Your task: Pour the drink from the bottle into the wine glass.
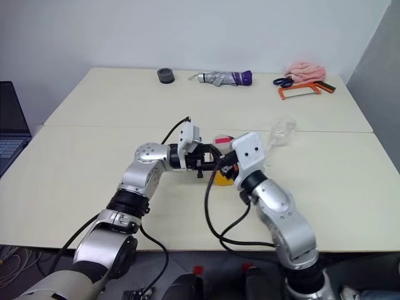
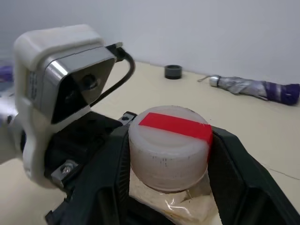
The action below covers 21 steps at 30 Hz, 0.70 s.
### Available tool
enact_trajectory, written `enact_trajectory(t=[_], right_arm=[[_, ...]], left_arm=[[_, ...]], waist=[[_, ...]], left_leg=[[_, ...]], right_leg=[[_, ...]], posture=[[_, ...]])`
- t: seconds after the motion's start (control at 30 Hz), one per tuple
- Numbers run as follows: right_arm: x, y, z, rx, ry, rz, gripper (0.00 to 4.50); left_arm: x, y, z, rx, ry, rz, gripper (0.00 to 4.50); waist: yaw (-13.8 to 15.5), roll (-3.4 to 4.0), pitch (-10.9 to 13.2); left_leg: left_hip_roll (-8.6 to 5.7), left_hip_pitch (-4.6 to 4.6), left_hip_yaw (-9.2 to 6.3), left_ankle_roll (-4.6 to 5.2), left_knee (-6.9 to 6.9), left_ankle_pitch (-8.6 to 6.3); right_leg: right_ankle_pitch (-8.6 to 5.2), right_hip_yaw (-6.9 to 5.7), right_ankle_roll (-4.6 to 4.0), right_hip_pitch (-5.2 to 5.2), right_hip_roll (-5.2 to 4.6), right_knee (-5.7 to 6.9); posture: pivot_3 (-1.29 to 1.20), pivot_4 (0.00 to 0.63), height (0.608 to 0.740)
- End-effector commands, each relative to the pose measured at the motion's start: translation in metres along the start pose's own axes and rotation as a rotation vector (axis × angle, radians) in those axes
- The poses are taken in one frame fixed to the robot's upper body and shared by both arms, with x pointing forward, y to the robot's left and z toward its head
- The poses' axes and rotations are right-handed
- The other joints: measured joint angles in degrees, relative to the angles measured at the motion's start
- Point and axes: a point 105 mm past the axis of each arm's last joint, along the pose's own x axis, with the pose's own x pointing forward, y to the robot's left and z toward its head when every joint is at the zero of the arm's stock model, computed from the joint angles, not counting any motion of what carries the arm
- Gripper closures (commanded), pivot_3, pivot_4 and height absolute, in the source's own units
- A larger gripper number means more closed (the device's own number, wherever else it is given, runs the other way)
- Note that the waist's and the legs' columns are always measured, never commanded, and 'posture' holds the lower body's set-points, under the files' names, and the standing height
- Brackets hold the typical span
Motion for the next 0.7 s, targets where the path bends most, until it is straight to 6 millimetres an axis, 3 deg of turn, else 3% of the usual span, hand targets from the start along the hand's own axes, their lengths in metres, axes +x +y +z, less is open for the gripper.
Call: enact_trajectory(t=[0.03, 0.13, 0.3, 0.53, 0.7], right_arm=[[-0.002, 0.02, 0.014, -0.032, -0.039, 0.42, 2.58], [-0.001, -0.004, 0.01, 0.002, 0.077, 0.601, 2.58], [0.0, -0.035, 0.013, 0.033, 0.123, 0.603, 2.58], [-0.019, -0.038, 0.033, 0.019, 0.029, 0.494, 0.26], [-0.031, -0.016, 0.042, -0.011, -0.007, 0.449, 0.21]], left_arm=[[-0.005, -0.001, 0.015, 0.031, -0.007, -0.059, 2.71], [-0.01, -0.005, 0.02, 0.039, 0.012, -0.122, 2.71], [-0.012, -0.004, 0.024, 0.05, 0.019, -0.125, 2.72], [-0.014, -0.004, 0.024, 0.048, 0.006, -0.092, 2.73], [-0.016, -0.003, 0.023, 0.048, 0.004, -0.073, 2.73]], waist=[[-0.2, 0.01, 0.0], [-0.5, 0.02, 0.0], [-0.6, 0.03, 0.0], [-0.4, 0.03, 0.0], [-0.2, 0.03, 0.0]], left_leg=[[-0.01, 0.01, 0.01, 0.0, 0.01, 0.0], [0.02, 0.04, 0.0, 0.01, 0.02, -0.01], [0.05, 0.0, -0.09, 0.01, 0.02, -0.01], [0.13, -0.07, -0.12, 0.01, 0.04, 0.0], [0.13, -0.07, -0.13, 0.01, 0.03, 0.0]], right_leg=[[0.0, 0.0, 0.0, 0.02, 0.01, -0.01], [0.0, -0.03, 0.0, 0.05, 0.08, -0.02], [0.0, -0.08, -0.02, 0.05, 0.1, 0.0], [0.0, -0.03, -0.02, 0.0, -0.09, 0.03], [0.0, -0.02, -0.01, 0.0, -0.11, 0.03]], posture=[[0.0, 0.15, 0.74], [0.0, 0.15, 0.74], [0.0, 0.15, 0.74], [0.0, 0.15, 0.74], [0.0, 0.15, 0.74]])
